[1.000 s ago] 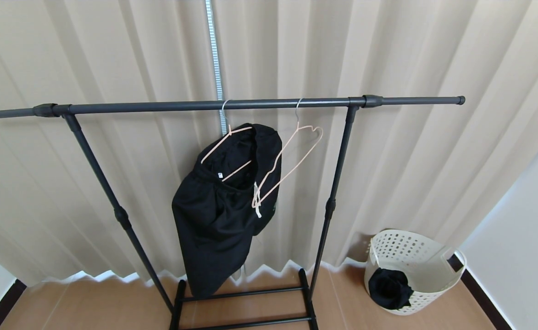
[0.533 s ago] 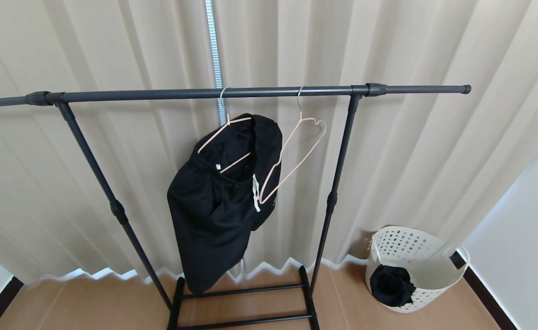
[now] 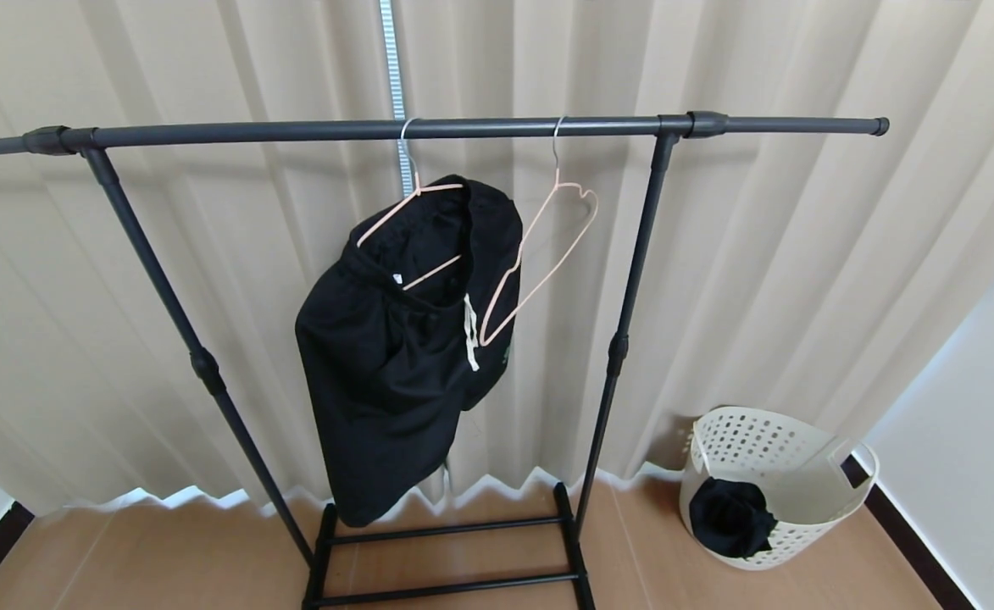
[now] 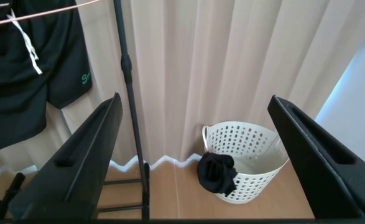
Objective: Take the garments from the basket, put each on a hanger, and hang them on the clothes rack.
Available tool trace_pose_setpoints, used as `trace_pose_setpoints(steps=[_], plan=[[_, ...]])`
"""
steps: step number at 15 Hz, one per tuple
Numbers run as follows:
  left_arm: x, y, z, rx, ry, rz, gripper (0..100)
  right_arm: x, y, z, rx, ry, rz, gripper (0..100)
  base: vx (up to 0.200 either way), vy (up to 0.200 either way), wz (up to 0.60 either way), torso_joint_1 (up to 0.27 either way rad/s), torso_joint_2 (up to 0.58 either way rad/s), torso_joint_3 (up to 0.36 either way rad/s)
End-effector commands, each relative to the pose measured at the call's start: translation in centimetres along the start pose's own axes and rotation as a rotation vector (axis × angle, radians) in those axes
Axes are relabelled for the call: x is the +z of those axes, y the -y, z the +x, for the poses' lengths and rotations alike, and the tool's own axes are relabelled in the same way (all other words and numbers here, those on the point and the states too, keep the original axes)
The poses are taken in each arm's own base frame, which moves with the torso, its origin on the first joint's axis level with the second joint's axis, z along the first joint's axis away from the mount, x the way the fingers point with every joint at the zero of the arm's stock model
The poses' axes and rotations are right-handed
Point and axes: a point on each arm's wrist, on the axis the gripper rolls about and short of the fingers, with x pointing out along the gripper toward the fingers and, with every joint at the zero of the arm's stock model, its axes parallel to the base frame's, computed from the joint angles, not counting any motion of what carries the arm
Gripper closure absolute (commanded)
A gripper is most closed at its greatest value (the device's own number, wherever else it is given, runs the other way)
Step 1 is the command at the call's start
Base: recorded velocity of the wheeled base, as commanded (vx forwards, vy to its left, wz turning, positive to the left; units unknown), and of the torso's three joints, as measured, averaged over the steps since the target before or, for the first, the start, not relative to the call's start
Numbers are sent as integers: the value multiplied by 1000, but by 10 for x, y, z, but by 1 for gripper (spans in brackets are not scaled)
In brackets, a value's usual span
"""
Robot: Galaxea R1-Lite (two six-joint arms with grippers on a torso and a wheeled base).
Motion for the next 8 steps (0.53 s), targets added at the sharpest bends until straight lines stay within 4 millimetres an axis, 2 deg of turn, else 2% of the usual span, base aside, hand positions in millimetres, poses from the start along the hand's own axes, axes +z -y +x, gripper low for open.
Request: trace_pose_setpoints(steps=[1,8], plan=[[0,0,0,2,-4,-1,0,0,0,0,0,-3,0,0,0,0,0,-217,525,310],[0,0,0,4,-4,-1,0,0,0,0,0,-3,0,0,0,0,0,-219,547,330]])
